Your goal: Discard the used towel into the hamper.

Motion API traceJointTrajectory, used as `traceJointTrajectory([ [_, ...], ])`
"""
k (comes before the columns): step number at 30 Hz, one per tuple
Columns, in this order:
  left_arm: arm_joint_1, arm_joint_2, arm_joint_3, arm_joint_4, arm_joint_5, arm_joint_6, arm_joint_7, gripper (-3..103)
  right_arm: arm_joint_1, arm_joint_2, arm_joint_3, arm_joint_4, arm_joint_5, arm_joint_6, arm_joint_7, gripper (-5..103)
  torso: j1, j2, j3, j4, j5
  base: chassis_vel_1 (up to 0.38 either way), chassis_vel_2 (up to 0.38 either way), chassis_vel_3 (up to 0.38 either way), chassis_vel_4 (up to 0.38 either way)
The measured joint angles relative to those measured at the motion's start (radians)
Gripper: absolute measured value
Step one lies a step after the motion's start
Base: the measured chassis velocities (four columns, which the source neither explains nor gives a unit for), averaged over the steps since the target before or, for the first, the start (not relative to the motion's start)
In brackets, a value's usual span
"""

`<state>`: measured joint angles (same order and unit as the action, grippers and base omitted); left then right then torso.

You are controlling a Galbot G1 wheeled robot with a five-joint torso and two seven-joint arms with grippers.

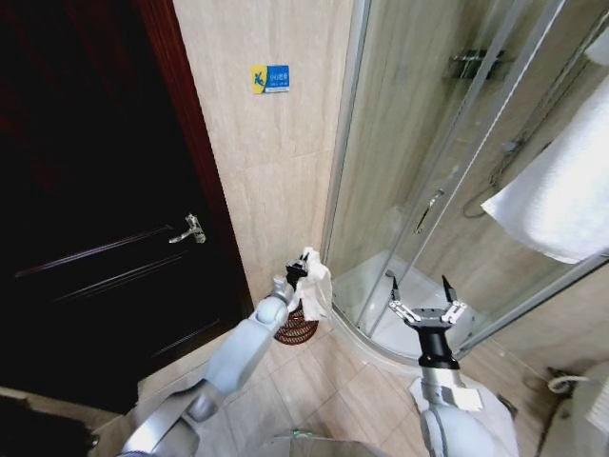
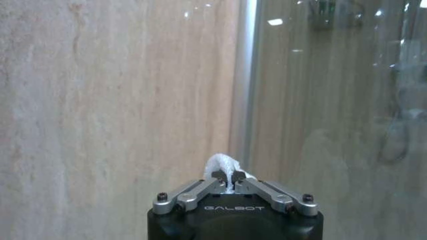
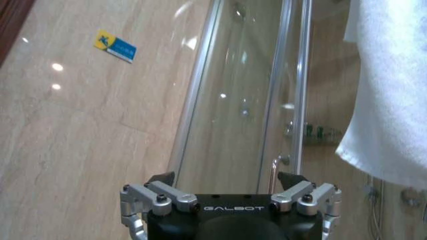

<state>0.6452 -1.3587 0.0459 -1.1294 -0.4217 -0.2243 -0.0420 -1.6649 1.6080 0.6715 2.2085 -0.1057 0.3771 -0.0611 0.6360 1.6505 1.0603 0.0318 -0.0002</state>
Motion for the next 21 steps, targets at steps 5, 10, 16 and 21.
traceJointTrajectory([
  [5, -0.062, -0.026, 0.002, 0.1, 0.0, -0.035, 0.0, 2, 0.017, 0.0, 0.003, -0.023, 0.008, -0.006, 0.0, 100, 0.0, 0.0, 0.0, -0.0005, 0.0, 0.0, 0.0, 0.0, 0.0],
  [10, -0.078, -0.035, 0.007, 0.142, 0.007, -0.042, 0.009, 2, 0.024, 0.0, 0.002, -0.042, 0.015, -0.007, 0.0, 100, 0.0, 0.0, 0.0, -0.0004, 0.0001, 0.0, 0.0, 0.0, 0.0],
  [16, -0.065, -0.034, 0.013, 0.181, 0.031, -0.046, 0.022, 2, 0.022, 0.0, 0.003, -0.055, 0.024, -0.007, 0.0, 100, 0.0, 0.0, 0.0, -0.0003, 0.0002, 0.0, 0.0, 0.0, 0.0],
  [21, -0.044, -0.033, 0.026, 0.208, 0.046, -0.049, 0.031, 2, 0.015, 0.0, 0.003, -0.061, 0.028, -0.003, 0.0, 100, 0.0, 0.0, 0.0, -0.0003, 0.0002, 0.0, 0.0, 0.0, 0.0],
])
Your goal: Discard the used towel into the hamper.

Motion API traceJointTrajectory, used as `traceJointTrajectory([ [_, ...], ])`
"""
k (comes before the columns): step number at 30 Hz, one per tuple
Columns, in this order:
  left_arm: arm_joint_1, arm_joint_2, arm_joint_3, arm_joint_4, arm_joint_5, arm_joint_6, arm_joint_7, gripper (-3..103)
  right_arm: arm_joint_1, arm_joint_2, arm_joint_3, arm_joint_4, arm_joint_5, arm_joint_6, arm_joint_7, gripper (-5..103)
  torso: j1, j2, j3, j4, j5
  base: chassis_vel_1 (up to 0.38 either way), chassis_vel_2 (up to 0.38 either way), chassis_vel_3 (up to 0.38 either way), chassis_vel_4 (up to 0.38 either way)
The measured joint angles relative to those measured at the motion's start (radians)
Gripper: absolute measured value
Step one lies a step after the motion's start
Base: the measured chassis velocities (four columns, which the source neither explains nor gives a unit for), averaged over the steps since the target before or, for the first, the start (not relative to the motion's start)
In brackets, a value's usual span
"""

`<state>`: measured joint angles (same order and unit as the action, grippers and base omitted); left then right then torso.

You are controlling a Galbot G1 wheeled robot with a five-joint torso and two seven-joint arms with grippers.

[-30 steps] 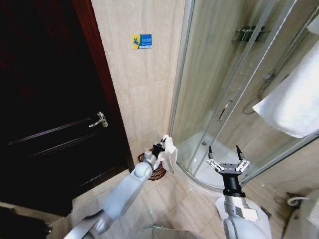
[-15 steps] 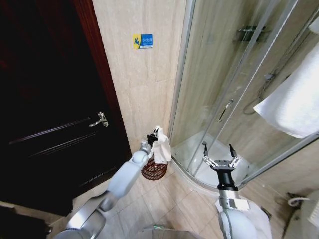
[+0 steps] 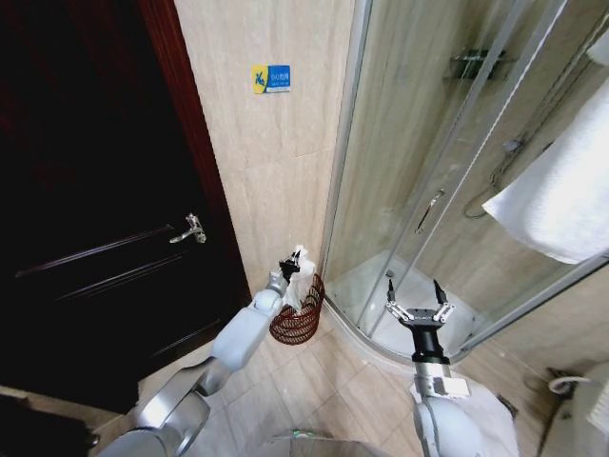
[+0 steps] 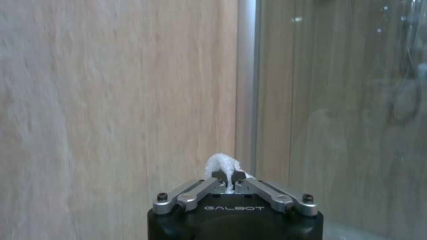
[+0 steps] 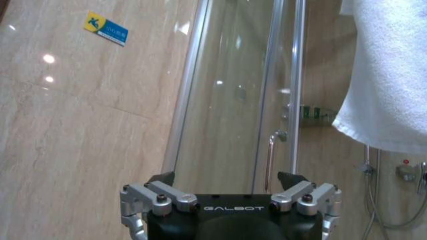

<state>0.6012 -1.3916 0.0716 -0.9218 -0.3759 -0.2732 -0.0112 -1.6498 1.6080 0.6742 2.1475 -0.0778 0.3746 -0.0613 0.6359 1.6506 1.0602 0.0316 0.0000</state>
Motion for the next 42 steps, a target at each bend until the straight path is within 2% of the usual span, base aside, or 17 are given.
traceJointTrajectory([
  [6, -0.002, -0.01, 0.036, 0.058, 0.002, -0.007, 0.001, 2, -0.009, 0.0, 0.001, -0.002, 0.001, 0.009, 0.0, 100, 0.0, 0.0, 0.0, 0.0, -0.0001, 0.0, 0.0, 0.0, 0.0],
  [13, -0.077, -0.066, 0.114, 0.249, 0.021, -0.041, 0.015, 2, -0.031, 0.0, 0.002, -0.015, 0.001, 0.03, -0.004, 100, 0.0, 0.0, 0.0, -0.0002, 0.0, 0.0, 0.0, 0.0, 0.0],
  [14, -0.077, -0.066, 0.114, 0.249, 0.021, -0.041, 0.015, 2, -0.031, 0.0, 0.002, -0.015, 0.001, 0.03, -0.004, 100, 0.0, 0.0, 0.0, -0.0002, 0.0, 0.0, 0.0, 0.0, 0.0],
  [16, -0.106, -0.096, 0.129, 0.342, 0.036, -0.052, 0.021, 2, -0.033, 0.0, 0.001, -0.019, 0.001, 0.033, -0.006, 100, 0.0, 0.0, 0.0, -0.0002, 0.0002, 0.0, 0.0, 0.0, 0.0],
  [18, -0.114, -0.109, 0.132, 0.377, 0.048, -0.051, 0.025, 2, -0.033, 0.0, 0.001, -0.021, 0.001, 0.033, -0.007, 100, 0.0, 0.0, 0.0, -0.0002, 0.0, 0.0, 0.0, 0.0, 0.0],
  [32, -0.11, -0.159, 0.156, 0.439, 0.047, 0.026, 0.032, 2, -0.046, 0.0, 0.002, -0.024, 0.001, 0.035, -0.01, 100, 0.0, 0.0, 0.0, -0.0002, -0.0001, 0.0, 0.0, 0.0, 0.0],
  [34, -0.11, -0.161, 0.156, 0.439, 0.045, 0.031, 0.028, -1, -0.048, 0.0, 0.002, -0.024, 0.0, 0.036, -0.011, 100, 0.0, 0.0, 0.0, -0.0002, 0.0, 0.0, 0.0, 0.0, 0.0],
  [35, -0.11, -0.161, 0.156, 0.439, 0.044, 0.036, 0.025, 1, -0.049, 0.0, 0.002, -0.024, 0.0, 0.036, -0.011, 100, 0.0, 0.0, 0.0, -0.0002, 0.0, 0.0, 0.0, 0.0, 0.0],
  [36, -0.11, -0.16, 0.157, 0.434, 0.038, 0.042, 0.022, 17, -0.049, 0.0, 0.002, -0.023, -0.001, 0.039, -0.01, 100, 0.0, 0.0, 0.0, 0.0, 0.0, 0.0, 0.0, 0.0, 0.0],
  [38, -0.109, -0.159, 0.157, 0.431, 0.037, 0.043, 0.021, 17, -0.05, 0.0, 0.001, -0.023, -0.003, 0.04, -0.009, 100, 0.0, 0.0, 0.0, -0.0001, 0.0, 0.0, 0.0, 0.0, 0.0],
  [41, -0.108, -0.15, 0.157, 0.426, 0.035, 0.043, 0.019, 33, -0.053, 0.0, -0.004, -0.023, -0.01, 0.044, -0.009, 100, 0.0, 0.0, 0.0, 0.0, 0.0, 0.0, 0.0, 0.0, 0.0],
  [42, -0.108, -0.15, 0.157, 0.426, 0.035, 0.043, 0.019, 33, -0.053, 0.0, -0.004, -0.023, -0.01, 0.044, -0.009, 100, 0.0, 0.0, 0.0, 0.0, 0.0, 0.0, 0.0, 0.0, 0.0],
])
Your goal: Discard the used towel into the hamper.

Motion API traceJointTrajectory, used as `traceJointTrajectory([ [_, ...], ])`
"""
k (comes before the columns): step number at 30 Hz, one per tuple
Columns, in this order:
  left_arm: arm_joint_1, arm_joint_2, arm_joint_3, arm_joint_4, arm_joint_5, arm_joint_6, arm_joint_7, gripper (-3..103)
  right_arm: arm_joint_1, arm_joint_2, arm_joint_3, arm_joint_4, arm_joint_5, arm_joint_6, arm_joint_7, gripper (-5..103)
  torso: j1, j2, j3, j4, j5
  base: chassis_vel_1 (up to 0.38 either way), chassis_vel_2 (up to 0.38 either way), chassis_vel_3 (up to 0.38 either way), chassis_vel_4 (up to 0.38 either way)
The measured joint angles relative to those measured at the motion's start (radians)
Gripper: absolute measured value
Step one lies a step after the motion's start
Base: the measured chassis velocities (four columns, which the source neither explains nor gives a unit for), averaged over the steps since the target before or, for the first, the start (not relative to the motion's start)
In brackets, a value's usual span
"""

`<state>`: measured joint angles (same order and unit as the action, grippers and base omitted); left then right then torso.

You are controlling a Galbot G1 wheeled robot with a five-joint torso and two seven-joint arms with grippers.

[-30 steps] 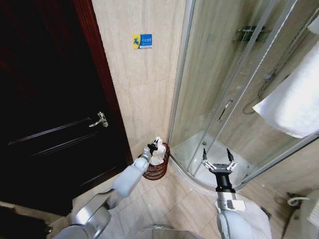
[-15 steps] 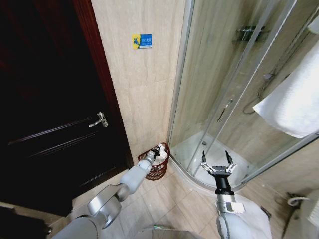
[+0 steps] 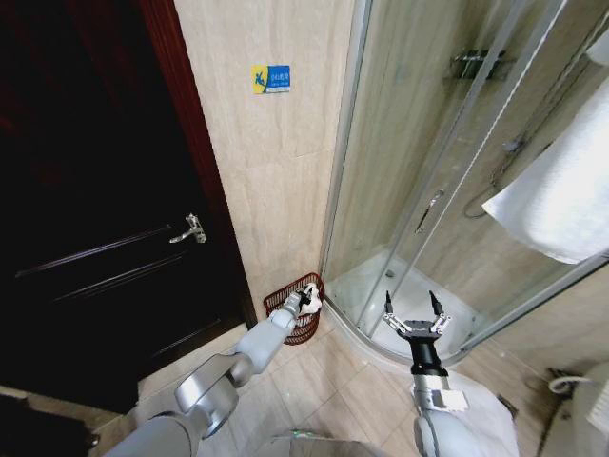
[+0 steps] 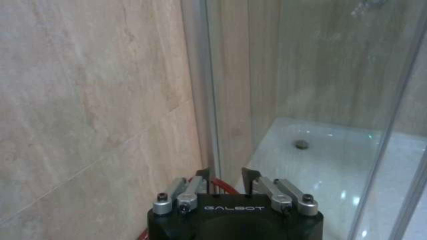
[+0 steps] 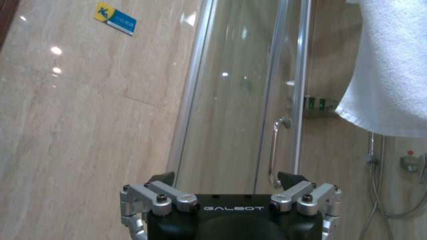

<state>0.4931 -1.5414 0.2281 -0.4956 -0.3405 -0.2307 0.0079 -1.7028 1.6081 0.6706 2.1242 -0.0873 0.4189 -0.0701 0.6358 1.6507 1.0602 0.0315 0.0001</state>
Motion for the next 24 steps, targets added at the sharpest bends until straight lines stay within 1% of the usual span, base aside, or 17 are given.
traceJointTrajectory([
  [3, 0.007, 0.013, 0.0, -0.014, 0.001, -0.001, -0.008, 50, -0.001, 0.0, -0.005, 0.0, -0.007, 0.002, 0.0, 100, 0.0, 0.0, 0.0, 0.0, -0.0001, 0.0, 0.0, 0.0, 0.0],
  [4, 0.007, 0.013, 0.0, -0.014, 0.001, -0.001, -0.008, 50, -0.001, 0.0, -0.005, 0.0, -0.007, 0.002, 0.0, 100, 0.0, 0.0, 0.0, 0.0, -0.0001, 0.0, 0.0, 0.0, 0.0],
  [5, 0.011, 0.017, 0.0, -0.019, 0.002, -0.002, -0.009, 56, -0.001, 0.0, -0.009, 0.0, -0.009, 0.002, 0.0, 100, 0.0, 0.0, 0.0, 0.0, -0.0001, 0.0, 0.0, 0.0, 0.0],
  [7, 0.014, 0.021, 0.0, -0.024, 0.004, -0.005, -0.01, 56, 0.0, 0.0, -0.012, 0.001, -0.011, 0.002, 0.0, 100, 0.0, 0.0, 0.0, 0.0, -0.0002, 0.0, 0.0, 0.0, 0.0],
  [8, 0.018, 0.026, 0.0, -0.031, 0.007, -0.008, -0.011, 61, 0.0, 0.0, -0.014, 0.002, -0.013, 0.002, 0.0, 100, 0.0, 0.0, 0.0, 0.0, -0.0001, 0.0, 0.0, 0.0, 0.0],
  [9, 0.026, 0.037, 0.0, -0.043, 0.012, -0.019, -0.011, 72, -0.001, 0.0, -0.017, 0.003, -0.017, 0.002, 0.0, 100, 0.0, 0.0, 0.0, -0.0001, -0.0001, 0.0, 0.0, 0.0, 0.0],
  [11, 0.031, 0.041, -0.001, -0.048, 0.013, -0.027, -0.011, 72, -0.003, 0.0, -0.018, 0.003, -0.019, 0.004, 0.0, 100, 0.0, 0.0, 0.0, -0.0001, -0.0002, 0.0, 0.0, 0.0, 0.0],
  [12, 0.046, 0.054, -0.003, -0.065, 0.013, -0.048, -0.01, 83, -0.007, 0.0, -0.02, 0.003, -0.022, 0.007, 0.0, 100, 0.0, 0.0, 0.0, -0.0001, -0.0001, 0.0, 0.0, 0.0, 0.0],
  [14, 0.054, 0.061, -0.004, -0.076, 0.012, -0.057, -0.009, 83, -0.008, 0.0, -0.021, 0.004, -0.023, 0.008, 0.001, 100, 0.0, 0.0, 0.0, 0.0, -0.0002, 0.0, 0.0, 0.0, 0.0],
  [16, 0.077, 0.081, -0.005, -0.104, 0.015, -0.081, -0.004, 93, -0.01, 0.0, -0.024, 0.007, -0.024, 0.008, 0.001, 100, 0.0, 0.0, 0.0, 0.0, -0.0001, 0.0, 0.0, 0.0, 0.0],
  [17, 0.077, 0.081, -0.005, -0.104, 0.015, -0.081, -0.004, 93, -0.01, 0.0, -0.024, 0.007, -0.024, 0.008, 0.001, 100, 0.0, 0.0, 0.0, 0.0, -0.0001, 0.0, 0.0, 0.0, 0.0],
  [18, 0.085, 0.088, -0.006, -0.113, 0.02, -0.088, -0.001, 97, -0.009, 0.0, -0.024, 0.008, -0.024, 0.008, 0.001, 100, 0.0, 0.0, 0.0, 0.0001, -0.0002, 0.0, 0.0, 0.0, 0.0],
  [19, 0.088, 0.091, -0.007, -0.117, 0.023, -0.093, 0.0, 97, -0.008, 0.0, -0.025, 0.008, -0.025, 0.008, 0.001, 100, 0.0, 0.0, 0.0, 0.0001, -0.0002, 0.0, 0.0, 0.0, 0.0],
  [20, 0.095, 0.095, -0.017, -0.121, 0.041, -0.111, 0.001, 100, -0.007, 0.0, -0.026, 0.008, -0.028, 0.007, 0.002, 100, 0.0, 0.0, 0.0, 0.0001, -0.0001, 0.0, 0.0, 0.0, 0.0],
  [24, 0.11, 0.101, -0.03, -0.139, 0.059, -0.126, 0.006, 100, -0.01, 0.0, -0.028, 0.007, -0.032, 0.007, 0.002, 100, 0.0, 0.0, 0.0, -0.0002, -0.0002, 0.0, 0.0, 0.0, 0.0],
])
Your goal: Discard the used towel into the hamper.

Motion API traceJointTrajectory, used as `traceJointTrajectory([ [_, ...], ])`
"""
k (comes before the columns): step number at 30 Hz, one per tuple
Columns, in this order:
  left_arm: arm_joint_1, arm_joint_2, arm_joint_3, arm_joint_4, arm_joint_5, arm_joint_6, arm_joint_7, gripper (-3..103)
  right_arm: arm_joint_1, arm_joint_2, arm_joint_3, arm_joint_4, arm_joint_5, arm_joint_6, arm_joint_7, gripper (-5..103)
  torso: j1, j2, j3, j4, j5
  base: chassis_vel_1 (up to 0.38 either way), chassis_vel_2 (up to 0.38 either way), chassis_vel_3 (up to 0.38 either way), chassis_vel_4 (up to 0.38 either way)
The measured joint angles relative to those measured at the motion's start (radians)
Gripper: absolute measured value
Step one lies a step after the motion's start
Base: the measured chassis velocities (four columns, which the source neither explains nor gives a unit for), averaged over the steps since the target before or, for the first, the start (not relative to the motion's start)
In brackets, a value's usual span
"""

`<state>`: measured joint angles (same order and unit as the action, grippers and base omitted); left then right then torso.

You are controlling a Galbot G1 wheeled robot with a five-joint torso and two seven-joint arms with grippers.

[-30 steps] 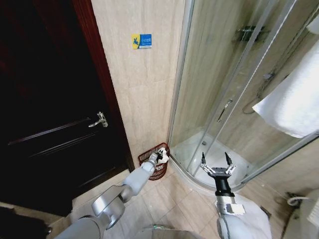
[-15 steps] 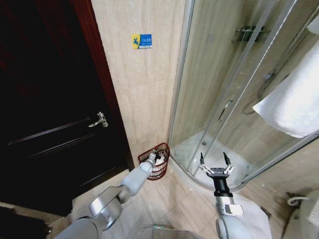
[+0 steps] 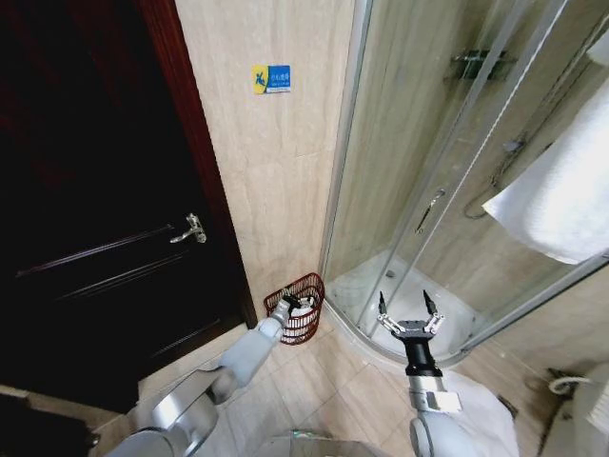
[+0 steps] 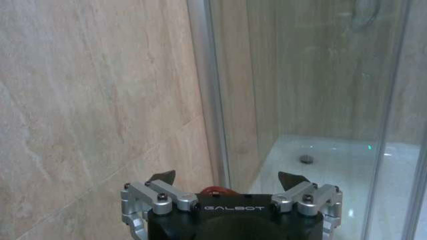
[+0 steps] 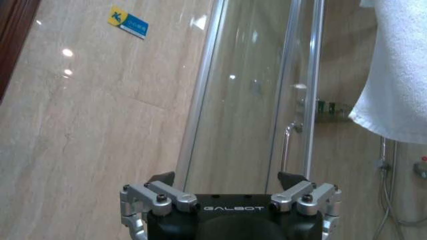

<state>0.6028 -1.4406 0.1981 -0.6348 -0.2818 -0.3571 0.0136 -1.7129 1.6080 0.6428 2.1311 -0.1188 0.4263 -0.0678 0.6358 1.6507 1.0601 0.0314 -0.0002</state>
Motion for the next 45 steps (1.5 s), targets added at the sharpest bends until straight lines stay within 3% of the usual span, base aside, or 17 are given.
traceJointTrajectory([
  [11, 0.115, 0.088, -0.057, -0.192, -0.022, 0.004, 0.003, 100, -0.003, 0.0, -0.003, 0.005, 0.0, -0.006, 0.002, 100, 0.0, 0.0, 0.0, 0.0002, 0.0001, 0.0, 0.0, 0.0, 0.0],
  [20, 0.312, 0.185, -0.165, -0.48, -0.093, 0.063, 0.001, 100, -0.007, 0.0, -0.001, 0.028, 0.024, -0.022, -0.002, 100, 0.0, 0.0, 0.0, 0.0, -0.0004, 0.0, 0.0, 0.0, 0.0],
  [23, 0.432, 0.217, -0.238, -0.619, -0.099, 0.075, -0.005, 100, -0.008, 0.0, 0.001, 0.042, 0.042, -0.031, -0.001, 100, 0.0, 0.0, 0.0, 0.0002, -0.0002, 0.0, 0.0, 0.0, 0.0],
  [29, 0.569, 0.238, -0.315, -0.732, -0.097, 0.07, -0.015, 100, -0.007, 0.0, -0.009, 0.059, 0.054, -0.046, 0.005, 100, 0.0, 0.0, 0.0, 0.0003, -0.0003, 0.0, 0.0, 0.0, 0.0],
  [35, 0.728, 0.256, -0.476, -0.905, -0.087, 0.066, -0.019, 100, -0.007, 0.0, -0.014, 0.099, 0.089, -0.058, 0.007, 100, 0.0, 0.0, 0.0, 0.0001, -0.0001, 0.0, 0.0, 0.0, 0.0],
  [39, 0.786, 0.256, -0.537, -0.971, -0.087, 0.071, -0.02, 100, -0.006, 0.0, -0.01, 0.112, 0.107, -0.065, 0.007, 100, 0.0, 0.0, 0.0, 0.0, 0.0, 0.0, 0.0, 0.0, 0.0],
  [42, 0.903, 0.235, -0.652, -1.082, -0.061, 0.079, -0.015, 100, -0.002, 0.0, -0.003, 0.122, 0.135, -0.077, 0.006, 100, 0.0, 0.0, 0.0, 0.0001, 0.0, 0.0, 0.0, 0.0, 0.0],
  [45, 0.959, 0.217, -0.701, -1.142, -0.053, 0.097, -0.018, 100, 0.004, 0.0, -0.001, 0.114, 0.142, -0.078, 0.004, 100, 0.0, 0.0, 0.0, 0.0002, -0.0002, 0.0, 0.0, 0.0, 0.0],
])
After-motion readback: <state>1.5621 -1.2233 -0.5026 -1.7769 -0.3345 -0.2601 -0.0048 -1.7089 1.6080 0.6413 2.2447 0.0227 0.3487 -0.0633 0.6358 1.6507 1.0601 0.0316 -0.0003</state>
